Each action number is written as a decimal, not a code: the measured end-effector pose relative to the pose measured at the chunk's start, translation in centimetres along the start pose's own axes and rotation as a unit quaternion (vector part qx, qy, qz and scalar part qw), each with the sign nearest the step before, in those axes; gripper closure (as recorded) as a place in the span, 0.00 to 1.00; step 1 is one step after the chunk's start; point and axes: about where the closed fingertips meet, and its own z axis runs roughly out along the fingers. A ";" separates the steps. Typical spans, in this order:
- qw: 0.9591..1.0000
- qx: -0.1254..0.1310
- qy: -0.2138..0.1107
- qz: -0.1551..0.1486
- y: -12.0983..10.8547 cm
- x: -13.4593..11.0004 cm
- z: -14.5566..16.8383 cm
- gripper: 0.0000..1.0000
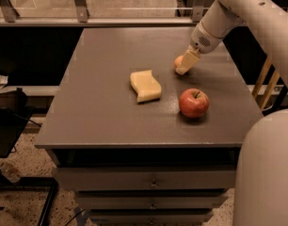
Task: Pick orange
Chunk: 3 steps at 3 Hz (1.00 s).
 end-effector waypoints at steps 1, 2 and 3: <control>1.000 0.016 -0.008 -0.014 0.2 -0.4 -1.8 0.86; 0.999 0.037 -0.017 -0.030 1.0 -0.6 -4.6 1.00; 0.997 0.056 -0.028 -0.041 1.9 -0.1 -7.1 1.00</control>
Offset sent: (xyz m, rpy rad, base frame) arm -0.0386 -0.0171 0.0819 -0.0221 -0.1750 0.0369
